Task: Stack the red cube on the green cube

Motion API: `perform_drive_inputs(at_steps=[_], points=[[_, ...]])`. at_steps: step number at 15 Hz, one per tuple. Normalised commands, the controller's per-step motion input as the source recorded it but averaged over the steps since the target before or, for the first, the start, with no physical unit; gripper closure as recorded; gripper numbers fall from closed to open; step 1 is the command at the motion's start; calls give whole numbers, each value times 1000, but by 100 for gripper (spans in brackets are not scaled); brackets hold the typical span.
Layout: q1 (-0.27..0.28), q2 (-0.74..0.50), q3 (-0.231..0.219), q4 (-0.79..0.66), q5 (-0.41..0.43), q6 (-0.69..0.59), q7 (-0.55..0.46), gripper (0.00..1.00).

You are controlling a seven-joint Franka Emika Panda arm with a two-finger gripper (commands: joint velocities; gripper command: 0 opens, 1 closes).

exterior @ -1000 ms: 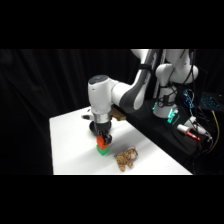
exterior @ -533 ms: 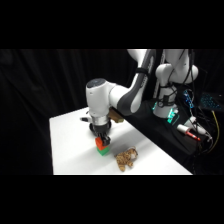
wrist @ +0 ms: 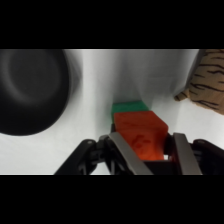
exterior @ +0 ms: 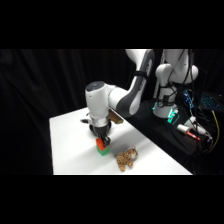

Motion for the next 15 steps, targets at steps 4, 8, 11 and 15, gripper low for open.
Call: perform_drive_inputs(at_steps=[4,8,11,15], points=[[40,-5,-35,103,-79,-157,55,0],[28,-82,-25,99,-79,-259,20,0],[18,-159,-12,89,-77,-314,1,0],[13,-219,8,68,-77,-324,-5,0]])
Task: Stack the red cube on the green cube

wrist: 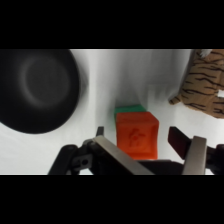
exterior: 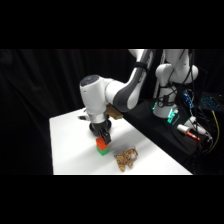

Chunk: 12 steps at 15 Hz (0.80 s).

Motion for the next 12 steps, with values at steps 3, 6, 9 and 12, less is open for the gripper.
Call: perform_drive_inputs(at_steps=[3,6,9,12], points=[[13,-263,26,57,-80,-332,-7,0],[5,-283,39,53,-67,-314,-7,0],[-5,-250,40,65,-57,-250,20,0],[-17,-182,49,72,-14,-179,54,0]])
